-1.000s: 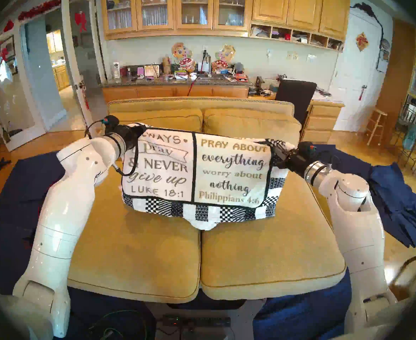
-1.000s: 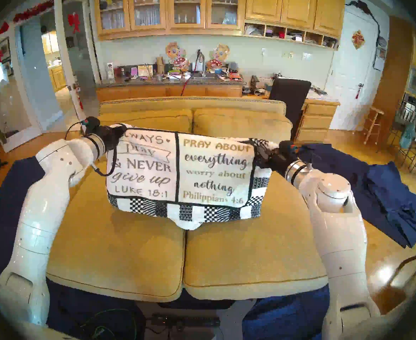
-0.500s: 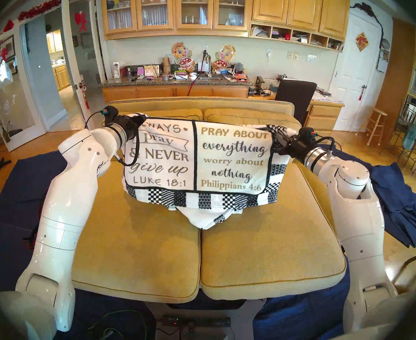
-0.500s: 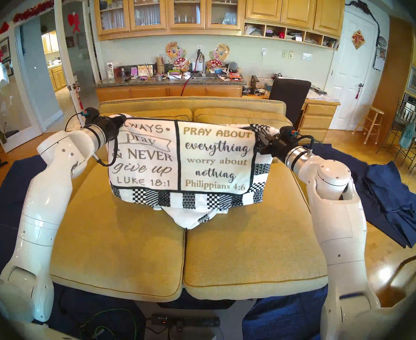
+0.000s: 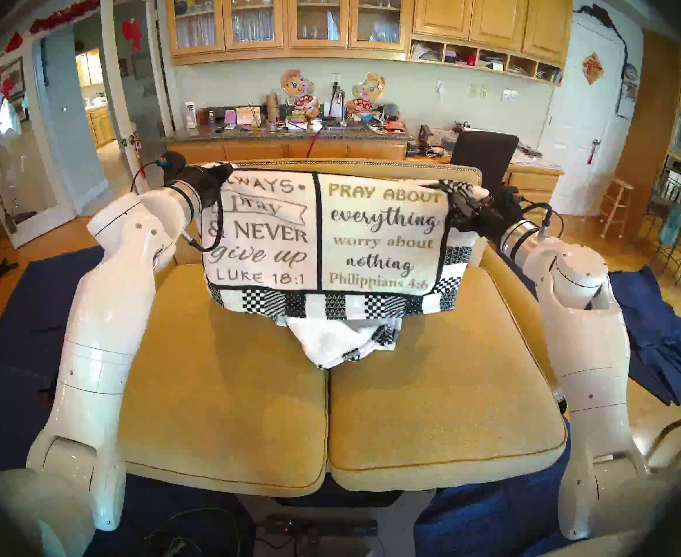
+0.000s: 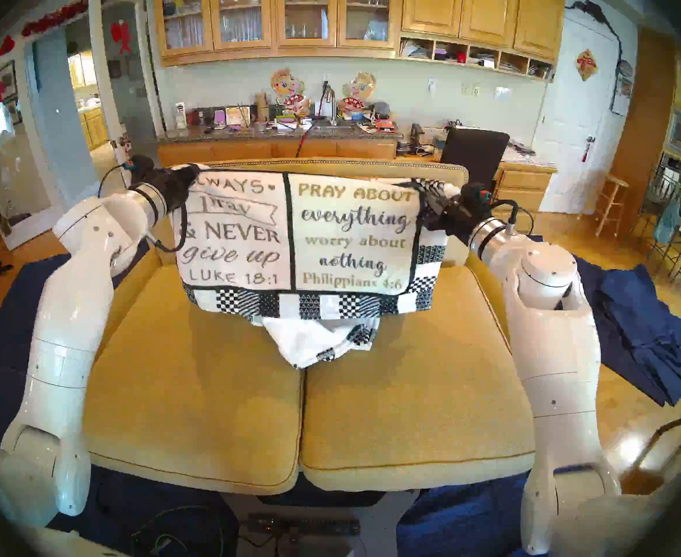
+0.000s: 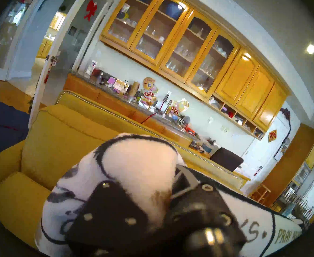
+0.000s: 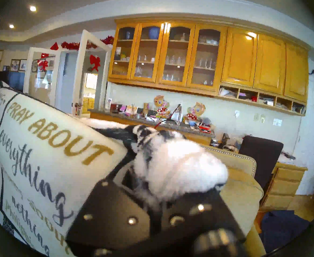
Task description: Fold the blanket in half twice
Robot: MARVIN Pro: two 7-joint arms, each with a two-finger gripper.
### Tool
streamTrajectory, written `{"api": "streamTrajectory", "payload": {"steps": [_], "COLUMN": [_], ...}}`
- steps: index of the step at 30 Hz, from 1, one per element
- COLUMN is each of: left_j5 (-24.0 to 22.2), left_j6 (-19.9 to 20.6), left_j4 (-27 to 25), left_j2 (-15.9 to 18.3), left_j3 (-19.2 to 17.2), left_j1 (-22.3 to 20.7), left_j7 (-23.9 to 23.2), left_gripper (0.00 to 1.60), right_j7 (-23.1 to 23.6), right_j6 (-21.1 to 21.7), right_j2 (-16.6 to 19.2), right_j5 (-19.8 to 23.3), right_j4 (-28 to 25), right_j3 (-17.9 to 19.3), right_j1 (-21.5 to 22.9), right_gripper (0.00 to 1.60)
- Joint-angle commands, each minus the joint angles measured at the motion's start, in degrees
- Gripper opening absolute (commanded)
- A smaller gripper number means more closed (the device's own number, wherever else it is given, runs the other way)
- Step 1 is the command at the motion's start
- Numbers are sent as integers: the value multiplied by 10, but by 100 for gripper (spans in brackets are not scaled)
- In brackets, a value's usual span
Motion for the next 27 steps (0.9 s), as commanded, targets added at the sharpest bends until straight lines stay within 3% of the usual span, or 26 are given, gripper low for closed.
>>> {"api": "streamTrajectory", "payload": {"steps": [1, 14, 27], "left_j5": [18, 29, 19], "left_j6": [-55, -34, 2], "left_j4": [-13, -84, -130], "left_j2": [18, 62, 70], "left_j3": [-50, -87, -156], "left_j1": [-16, 140, 261], "left_j7": [-16, -90, -147], "left_gripper": [0, 0, 0], "right_j7": [-36, -30, -17], "right_j6": [-44, -73, -82], "right_j2": [-20, -62, -83], "right_j5": [-2, -11, -8], "right_j4": [-43, -105, -164], "right_j3": [40, 45, 52], "right_j1": [-68, -183, -272], "right_gripper": [0, 0, 0]}}
